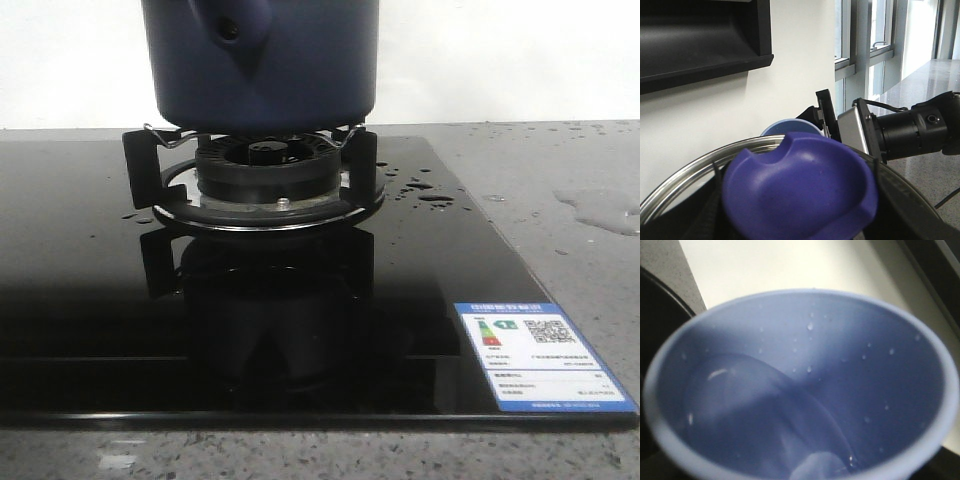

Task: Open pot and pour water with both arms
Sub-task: 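Tilt the cup with the right gripper to pour water into the pot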

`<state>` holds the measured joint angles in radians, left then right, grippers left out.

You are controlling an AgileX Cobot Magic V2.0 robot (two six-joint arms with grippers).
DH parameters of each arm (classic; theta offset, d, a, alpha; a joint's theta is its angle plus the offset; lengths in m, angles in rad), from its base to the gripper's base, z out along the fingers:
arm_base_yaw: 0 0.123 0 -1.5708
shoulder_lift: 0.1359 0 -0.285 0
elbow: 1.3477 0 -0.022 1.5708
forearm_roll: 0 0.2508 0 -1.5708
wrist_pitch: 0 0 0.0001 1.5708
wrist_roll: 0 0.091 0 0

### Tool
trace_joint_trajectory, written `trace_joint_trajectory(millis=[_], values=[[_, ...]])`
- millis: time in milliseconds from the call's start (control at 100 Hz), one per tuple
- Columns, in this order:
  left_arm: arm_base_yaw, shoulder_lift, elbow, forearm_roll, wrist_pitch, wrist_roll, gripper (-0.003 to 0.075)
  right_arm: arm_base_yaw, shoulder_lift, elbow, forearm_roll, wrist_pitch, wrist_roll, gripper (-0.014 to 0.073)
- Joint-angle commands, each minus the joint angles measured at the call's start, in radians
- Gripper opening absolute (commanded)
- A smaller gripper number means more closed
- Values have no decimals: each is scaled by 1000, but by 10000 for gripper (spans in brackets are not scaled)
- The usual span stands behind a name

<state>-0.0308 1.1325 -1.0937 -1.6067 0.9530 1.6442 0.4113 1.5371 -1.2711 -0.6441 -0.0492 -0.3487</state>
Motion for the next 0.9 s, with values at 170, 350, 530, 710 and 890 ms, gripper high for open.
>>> trace_joint_trajectory(millis=[170,350,530,710,890], values=[[1,-26,-31,-107,4,-1,251,1,-39,-44,-129,-90,1,257],[1,-26,-31,-107,4,-1,251,1,-26,-84,-160,-70,1,257],[1,-26,-31,-107,6,-1,251,1,-1,-137,-258,-41,1,257],[1,-26,-31,-107,6,-1,251,1,1,-141,-351,-28,1,257],[1,-26,-31,-107,8,-1,251,1,1,-141,-463,-19,-1,257]])
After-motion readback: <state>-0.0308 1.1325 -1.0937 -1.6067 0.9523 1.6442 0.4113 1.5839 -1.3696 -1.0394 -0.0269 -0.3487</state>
